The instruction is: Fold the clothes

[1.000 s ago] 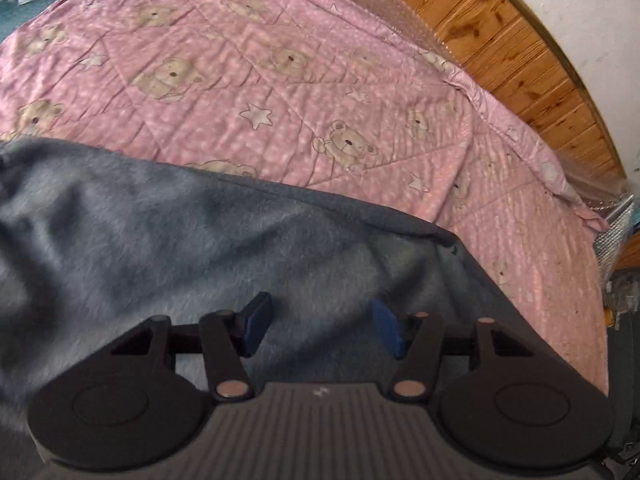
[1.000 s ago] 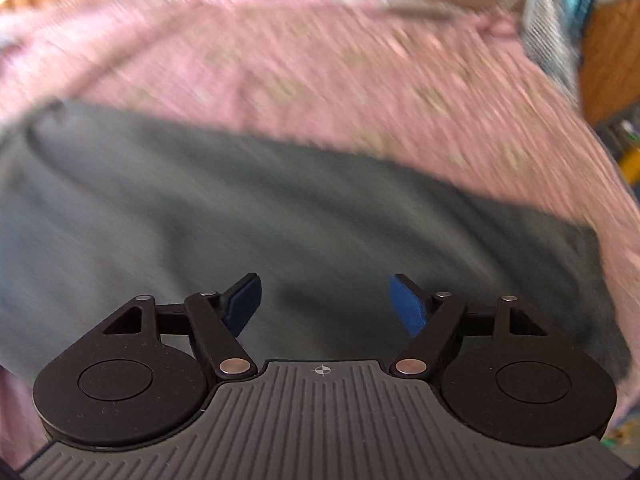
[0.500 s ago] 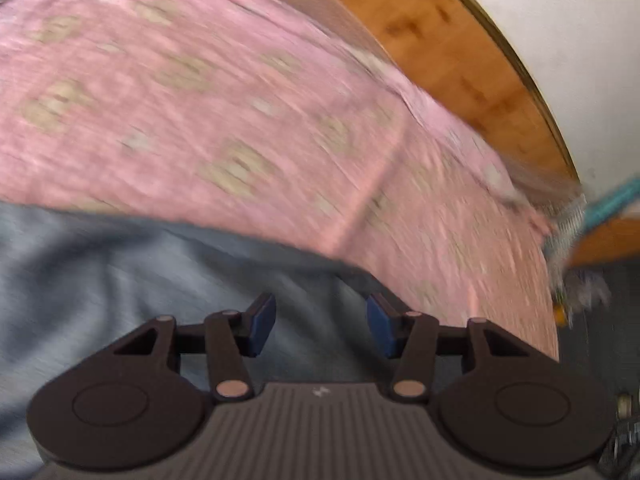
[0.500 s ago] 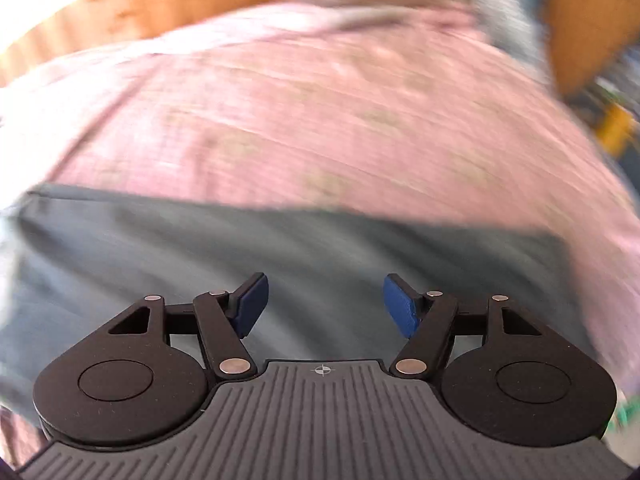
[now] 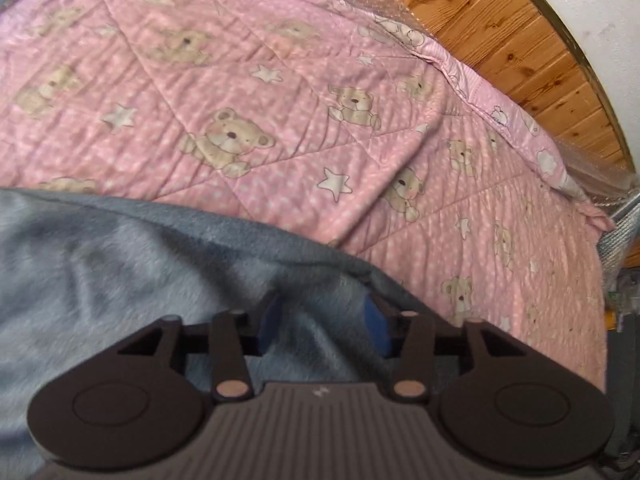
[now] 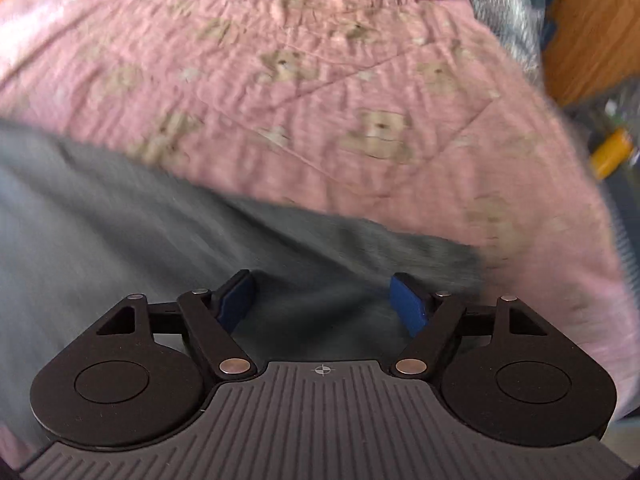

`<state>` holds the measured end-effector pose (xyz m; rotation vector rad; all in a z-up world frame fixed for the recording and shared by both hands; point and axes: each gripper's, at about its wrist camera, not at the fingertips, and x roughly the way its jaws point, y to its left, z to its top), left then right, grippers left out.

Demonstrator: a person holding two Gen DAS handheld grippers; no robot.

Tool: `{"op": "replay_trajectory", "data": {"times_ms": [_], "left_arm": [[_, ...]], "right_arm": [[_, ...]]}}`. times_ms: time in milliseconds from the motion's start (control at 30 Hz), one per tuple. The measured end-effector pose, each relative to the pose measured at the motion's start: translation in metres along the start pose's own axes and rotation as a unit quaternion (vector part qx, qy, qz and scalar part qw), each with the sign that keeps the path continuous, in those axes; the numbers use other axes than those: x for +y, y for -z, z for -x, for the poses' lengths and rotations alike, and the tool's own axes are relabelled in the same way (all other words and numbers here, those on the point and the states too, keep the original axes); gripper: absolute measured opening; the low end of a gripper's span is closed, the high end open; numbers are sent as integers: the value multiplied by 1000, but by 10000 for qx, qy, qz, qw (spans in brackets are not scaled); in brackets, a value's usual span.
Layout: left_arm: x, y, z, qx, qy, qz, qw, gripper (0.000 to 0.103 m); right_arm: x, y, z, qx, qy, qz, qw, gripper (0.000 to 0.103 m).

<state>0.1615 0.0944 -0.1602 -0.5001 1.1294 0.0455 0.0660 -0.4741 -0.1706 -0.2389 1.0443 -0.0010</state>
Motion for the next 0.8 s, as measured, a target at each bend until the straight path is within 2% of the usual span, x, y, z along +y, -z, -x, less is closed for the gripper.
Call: {"op": "replay_trajectory", "data": {"times_ms": [67,167,267,367,467,500,533,567,667,733,800], "left_arm": [[-9,8,16,-83,-311,-167,9993,57],[-20,24,30,-173,-610,-279,9976,58],[-28,41,37,-188,-819,-335,9959,58],[-34,60,38,-154,-953,-429,9944,59],[-36,76,30,-83,-1115,-525,9923,60],[-35,81,27,-52,-1166,-547,9917,61],[-34,86,24,-21,-1217,-570,9909,61],[-31,90,21,22,-1266,-577,9903,61],[-12,100,13,179,-1455,-479,9880,61],[-3,99,18,183,-1511,-445,9874,62],[7,98,23,187,-1567,-410,9866,64]], "right_arm": [[10,0,21,-232,-43,479,9986,72],[49,-12,48,-686,-916,922,9891,76],[113,-23,56,-966,-1874,1602,9643,81],[166,-24,52,-996,-2403,2270,9385,83],[182,-15,32,-731,-2469,2730,9269,81],[175,-8,25,-604,-2382,2858,9262,77],[164,-1,20,-550,-2342,2887,9267,80],[142,6,18,-544,-2347,2757,9306,86],[66,30,12,-295,-2232,2361,9453,89],[18,49,13,-179,-2062,2243,9523,95],[-24,63,13,-25,-2012,2026,9584,95]]}}
